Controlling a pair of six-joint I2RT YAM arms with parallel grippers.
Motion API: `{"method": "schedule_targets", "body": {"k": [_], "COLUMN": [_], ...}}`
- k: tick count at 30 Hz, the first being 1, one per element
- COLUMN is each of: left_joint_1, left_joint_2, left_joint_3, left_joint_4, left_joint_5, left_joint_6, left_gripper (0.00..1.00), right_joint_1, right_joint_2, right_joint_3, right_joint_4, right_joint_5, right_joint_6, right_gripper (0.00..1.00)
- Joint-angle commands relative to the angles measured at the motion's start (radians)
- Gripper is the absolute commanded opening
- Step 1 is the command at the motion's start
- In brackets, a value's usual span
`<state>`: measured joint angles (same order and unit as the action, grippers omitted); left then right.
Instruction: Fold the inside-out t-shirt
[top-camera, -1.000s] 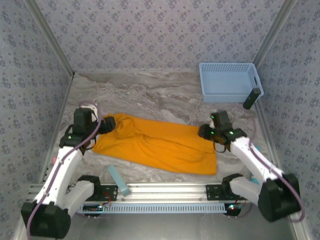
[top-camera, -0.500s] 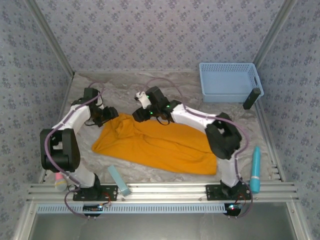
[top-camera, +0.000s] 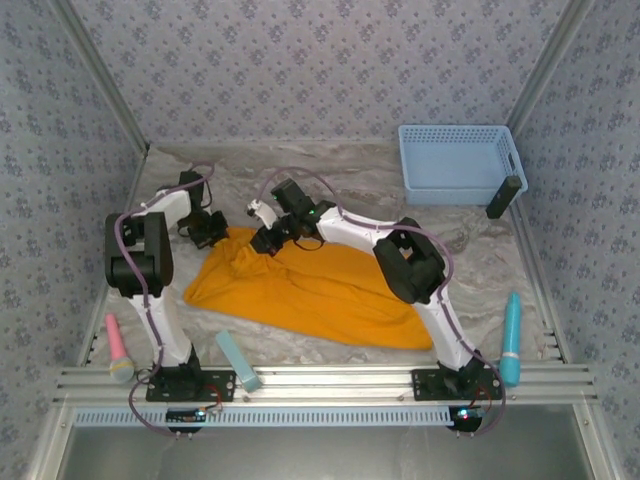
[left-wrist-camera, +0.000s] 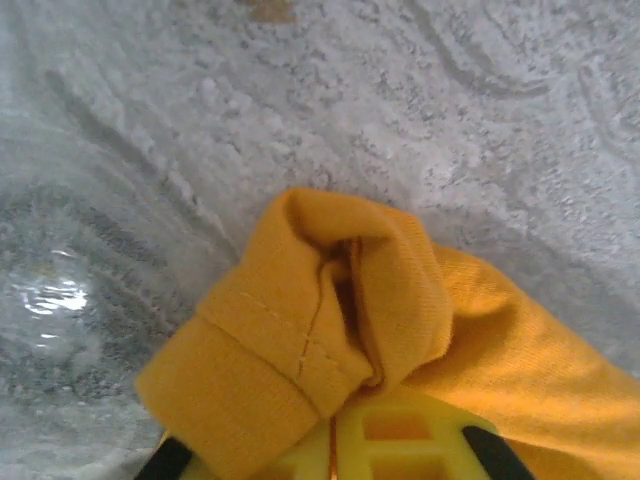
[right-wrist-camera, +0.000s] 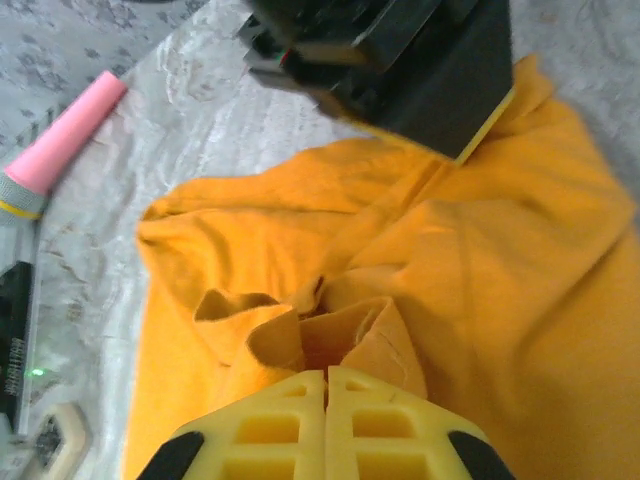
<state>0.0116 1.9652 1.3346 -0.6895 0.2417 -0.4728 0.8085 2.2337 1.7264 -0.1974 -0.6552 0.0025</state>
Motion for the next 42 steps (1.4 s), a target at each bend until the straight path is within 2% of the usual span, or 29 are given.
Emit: {"method": "schedule_targets", "body": {"k": [1, 4, 8, 10, 12, 15, 19, 24, 25, 26, 29, 35, 39, 40, 42], "left_joint_1": [0.023, 0.031, 0.04, 0.042, 0.041, 0.036, 0.017, -0.003, -0.004, -0.005, -0.007, -0.001, -0.001, -0.002, -0.001], "left_joint_2": [0.021, 0.037, 0.075, 0.09, 0.07, -0.02, -0.21, -0.433, -0.459, -0.481, -0.52, -0.579, -0.593, -0.587, -0.579], "left_joint_3": [0.057, 0.09, 0.137, 0.161, 0.159, 0.123, -0.005, -0.288, -0.336, -0.368, -0.456, -0.549, -0.568, -0.571, -0.575], "left_joint_4": [-0.035, -0.052, -0.069, -0.094, -0.096, -0.113, -0.169, -0.179, -0.182, -0.183, -0.159, -0.073, -0.059, -0.056, -0.047], "left_joint_5": [-0.017, -0.035, -0.022, 0.022, 0.081, 0.089, 0.032, 0.057, 0.051, 0.042, 0.033, 0.03, 0.038, 0.037, 0.031], "left_joint_6": [0.0, 0.022, 0.055, 0.067, 0.066, 0.054, 0.026, 0.032, 0.033, 0.03, 0.008, -0.072, -0.069, -0.068, -0.067], "left_gripper": [0.06, 0.06, 0.1, 0.22, 0.3, 0.43, 0.45, 0.43, 0.43, 0.43, 0.46, 0.5, 0.5, 0.5, 0.49], "right_joint_1": [0.047, 0.108, 0.184, 0.201, 0.207, 0.2, 0.17, 0.184, 0.198, 0.214, 0.274, 0.354, 0.369, 0.373, 0.376], "right_joint_2": [-0.145, -0.245, -0.291, -0.299, -0.33, -0.391, -0.381, -0.335, -0.334, -0.33, -0.321, -0.216, -0.122, -0.102, -0.1], "right_joint_3": [-0.084, -0.249, -0.458, -0.488, -0.507, -0.512, -0.445, -0.424, -0.44, -0.452, -0.474, -0.406, -0.334, -0.319, -0.31], "right_joint_4": [-0.086, -0.063, 0.046, 0.044, 0.05, 0.065, 0.065, 0.13, 0.15, 0.166, 0.21, 0.244, 0.239, 0.244, 0.249], "right_joint_5": [-0.031, 0.083, 0.229, 0.261, 0.281, 0.295, 0.375, 0.413, 0.418, 0.447, 0.547, 0.879, 0.992, 1.031, 1.061], "right_joint_6": [-0.116, -0.144, -0.108, -0.083, -0.07, -0.06, -0.02, 0.015, 0.015, 0.014, -0.014, -0.133, -0.18, -0.184, -0.184], "right_gripper": [0.0, 0.0, 0.37, 0.4, 0.41, 0.44, 0.46, 0.51, 0.59, 0.61, 0.62, 0.61, 0.58, 0.54, 0.36]}}
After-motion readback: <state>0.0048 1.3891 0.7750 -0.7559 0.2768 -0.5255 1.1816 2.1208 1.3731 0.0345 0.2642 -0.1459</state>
